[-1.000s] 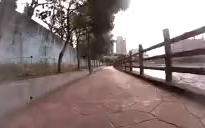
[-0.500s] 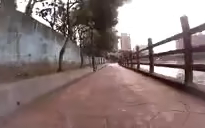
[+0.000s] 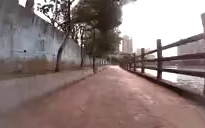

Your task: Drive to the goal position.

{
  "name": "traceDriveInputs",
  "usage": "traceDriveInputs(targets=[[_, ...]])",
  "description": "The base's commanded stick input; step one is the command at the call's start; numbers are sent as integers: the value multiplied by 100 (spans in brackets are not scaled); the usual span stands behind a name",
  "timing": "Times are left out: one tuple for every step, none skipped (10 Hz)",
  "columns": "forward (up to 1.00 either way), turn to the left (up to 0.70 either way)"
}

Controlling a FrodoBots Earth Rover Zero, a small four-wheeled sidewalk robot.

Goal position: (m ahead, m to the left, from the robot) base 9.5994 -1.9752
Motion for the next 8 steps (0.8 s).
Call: traceDriveInputs(targets=[[100, -29], [100, -39], [100, 0], [100, 0], [100, 0], [100, 0], [100, 0], [100, 0]])
